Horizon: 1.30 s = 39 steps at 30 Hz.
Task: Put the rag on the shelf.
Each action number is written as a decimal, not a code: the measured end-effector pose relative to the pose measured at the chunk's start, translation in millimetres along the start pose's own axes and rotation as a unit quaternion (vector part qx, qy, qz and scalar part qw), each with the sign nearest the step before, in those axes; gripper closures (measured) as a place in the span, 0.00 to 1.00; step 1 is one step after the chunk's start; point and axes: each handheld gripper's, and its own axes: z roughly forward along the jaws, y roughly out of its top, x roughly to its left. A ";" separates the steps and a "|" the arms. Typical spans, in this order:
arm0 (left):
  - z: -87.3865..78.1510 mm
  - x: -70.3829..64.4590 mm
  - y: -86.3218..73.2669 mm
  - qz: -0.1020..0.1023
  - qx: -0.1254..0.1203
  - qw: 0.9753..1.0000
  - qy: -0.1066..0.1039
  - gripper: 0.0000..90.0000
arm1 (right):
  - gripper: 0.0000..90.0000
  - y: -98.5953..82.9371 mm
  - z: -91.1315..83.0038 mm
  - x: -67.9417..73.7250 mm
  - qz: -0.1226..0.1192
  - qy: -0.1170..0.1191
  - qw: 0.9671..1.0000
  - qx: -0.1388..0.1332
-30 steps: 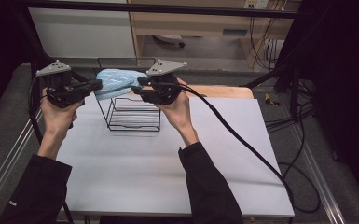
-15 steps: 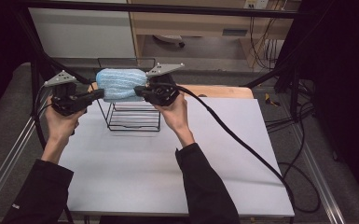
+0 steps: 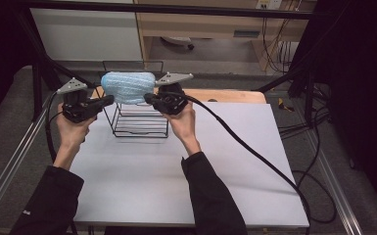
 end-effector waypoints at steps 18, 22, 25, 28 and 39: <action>-36.9 -10.0 17.6 0.017 -0.030 0.999 -0.016 0.67 | 0.64 17.0 -33.2 8.4 0.003 0.019 0.999 -0.050; -43.8 -9.0 13.5 0.017 -0.029 0.999 -0.015 0.57 | 0.53 18.3 -43.9 8.1 0.013 0.020 0.998 -0.055; -46.6 -7.8 8.7 0.017 -0.021 1.000 -0.014 0.48 | 0.44 16.0 -51.3 7.5 0.013 0.014 0.999 -0.051; -48.1 -7.1 1.0 0.019 -0.012 1.000 -0.013 0.41 | 0.32 9.9 -59.1 5.3 0.019 0.008 0.999 -0.048; -44.7 -10.2 -37.1 0.018 0.012 1.000 -0.022 0.24 | 0.09 -28.6 -93.7 -11.1 0.033 -0.014 0.999 -0.034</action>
